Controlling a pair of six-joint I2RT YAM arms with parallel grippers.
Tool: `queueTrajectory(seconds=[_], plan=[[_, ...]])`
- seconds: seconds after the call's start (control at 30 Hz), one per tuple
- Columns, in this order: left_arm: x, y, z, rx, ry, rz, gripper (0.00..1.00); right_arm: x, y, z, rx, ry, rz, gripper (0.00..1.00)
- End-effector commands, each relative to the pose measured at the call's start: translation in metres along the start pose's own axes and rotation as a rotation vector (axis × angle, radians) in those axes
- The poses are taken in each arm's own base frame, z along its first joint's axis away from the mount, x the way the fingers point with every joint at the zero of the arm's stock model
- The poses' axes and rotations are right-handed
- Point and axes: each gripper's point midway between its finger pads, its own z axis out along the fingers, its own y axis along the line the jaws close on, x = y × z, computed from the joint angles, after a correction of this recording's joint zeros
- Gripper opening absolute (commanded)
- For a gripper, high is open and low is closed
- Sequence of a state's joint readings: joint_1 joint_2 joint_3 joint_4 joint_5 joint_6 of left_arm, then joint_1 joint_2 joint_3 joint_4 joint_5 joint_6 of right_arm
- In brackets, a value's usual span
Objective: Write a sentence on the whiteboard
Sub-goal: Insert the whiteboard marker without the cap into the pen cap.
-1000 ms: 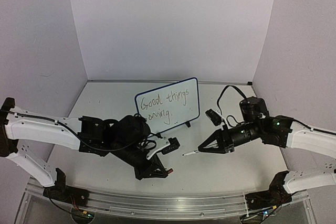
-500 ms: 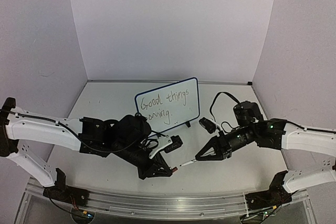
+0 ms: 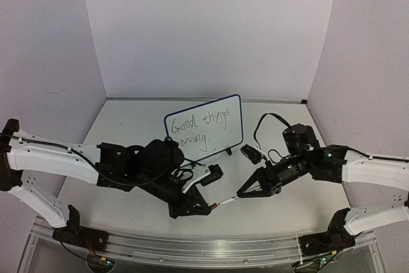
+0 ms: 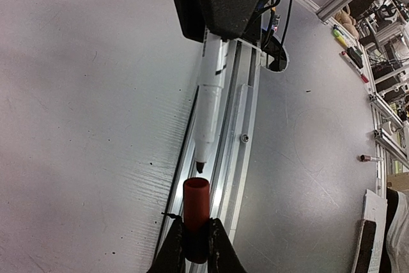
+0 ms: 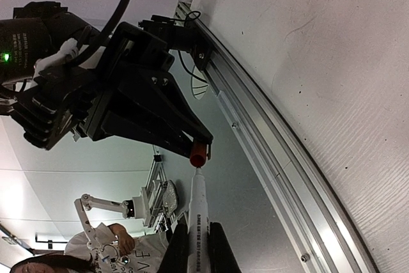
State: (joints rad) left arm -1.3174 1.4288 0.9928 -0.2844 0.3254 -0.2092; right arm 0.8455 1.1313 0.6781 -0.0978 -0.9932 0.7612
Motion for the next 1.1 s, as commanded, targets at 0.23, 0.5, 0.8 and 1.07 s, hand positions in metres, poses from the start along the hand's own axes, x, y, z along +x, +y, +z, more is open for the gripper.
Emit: queueTrajectory(seconds=[0.23,0.5,0.8,1.07], plan=[[-0.0129,-0.0099,0.0022,0.045,-0.035,0.015,0.00,0.0006,0.0071,0.0035,-0.028,0.015,-0.030,0.00],[-0.0134,-0.0104,0.0035,0.049,-0.032,0.014,0.00,0.0028,0.0079,0.0047,-0.034,0.025,-0.033,0.00],[-0.0154,-0.0119,0.0032,0.056,-0.036,0.021,0.00,0.0034,0.0038,0.0065,-0.025,0.028,-0.027,0.00],[-0.0167,-0.0142,0.0025,0.065,-0.039,0.028,0.00,0.0022,0.0025,0.0087,-0.022,0.035,-0.026,0.00]])
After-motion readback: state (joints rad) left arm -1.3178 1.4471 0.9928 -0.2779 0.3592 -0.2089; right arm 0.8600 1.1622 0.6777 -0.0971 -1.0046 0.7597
